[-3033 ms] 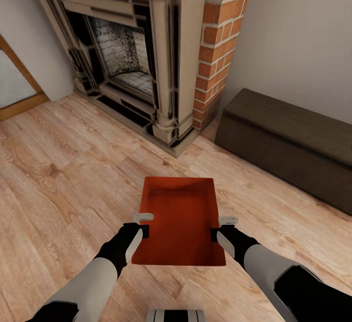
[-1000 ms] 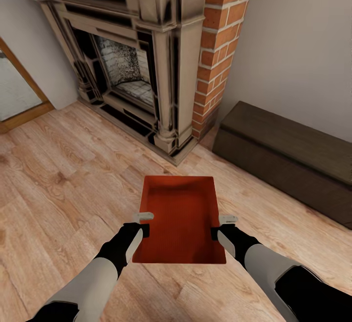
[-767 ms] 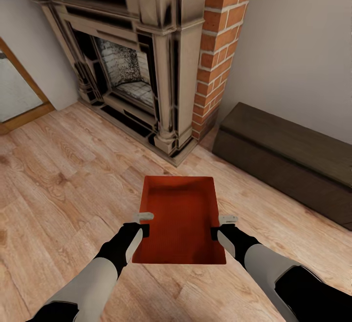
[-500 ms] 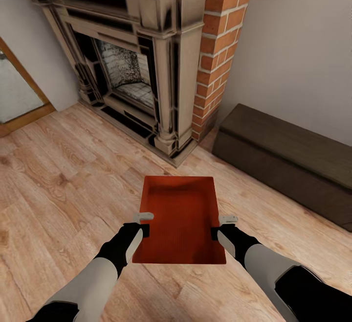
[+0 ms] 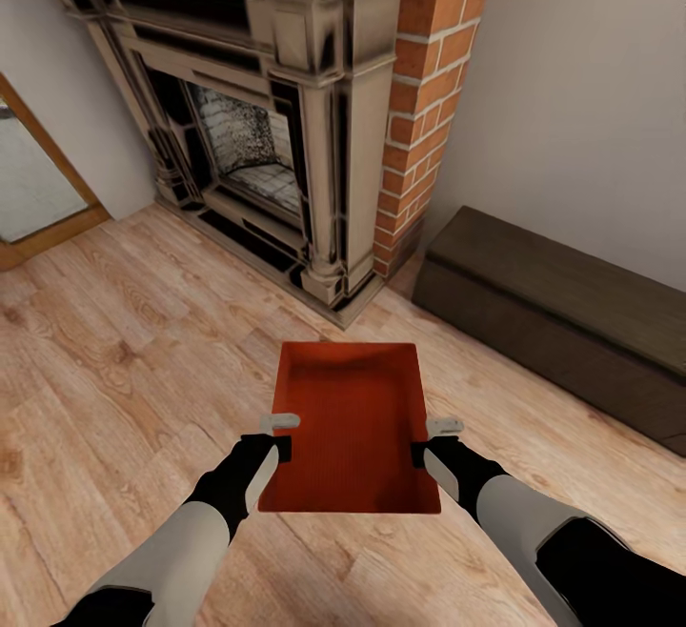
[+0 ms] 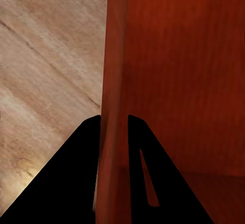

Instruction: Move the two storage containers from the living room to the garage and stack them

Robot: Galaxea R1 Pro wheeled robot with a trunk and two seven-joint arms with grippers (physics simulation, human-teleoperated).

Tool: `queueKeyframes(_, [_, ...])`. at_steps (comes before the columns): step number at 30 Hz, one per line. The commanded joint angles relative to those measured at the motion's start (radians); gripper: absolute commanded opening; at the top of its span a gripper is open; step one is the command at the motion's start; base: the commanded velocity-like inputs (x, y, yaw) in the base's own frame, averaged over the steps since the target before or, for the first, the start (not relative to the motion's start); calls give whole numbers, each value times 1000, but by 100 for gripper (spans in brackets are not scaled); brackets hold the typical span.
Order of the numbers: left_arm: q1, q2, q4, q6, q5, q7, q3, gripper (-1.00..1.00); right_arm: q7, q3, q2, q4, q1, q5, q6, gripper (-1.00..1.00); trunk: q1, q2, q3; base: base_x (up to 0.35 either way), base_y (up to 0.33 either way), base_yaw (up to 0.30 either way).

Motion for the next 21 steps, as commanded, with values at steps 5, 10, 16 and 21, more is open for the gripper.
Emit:
queueKeyframes(5, [0,4,3,37,16,11,-7,-100,-1,18,-2,-6,-1,-19,-47,-100,-19,35,15,0,0,0])
queueKeyframes(10, [0,4,3,37,17,11,-7,-100,-2,18,-2,-6,-1,-19,-47,-100,-38,70,31,0,0,0])
queueKeyframes(16, [0,4,3,36,17,11,-7,-100,-1,18,-1,-6,-1,-19,-47,-100,-61,112,50,0,0,0])
queueKeyframes(21, [0,4,3,36,18,10,-7,-100,-1,18,-1,-6,-1,-18,-47,-100,-81,147,65,0,0,0])
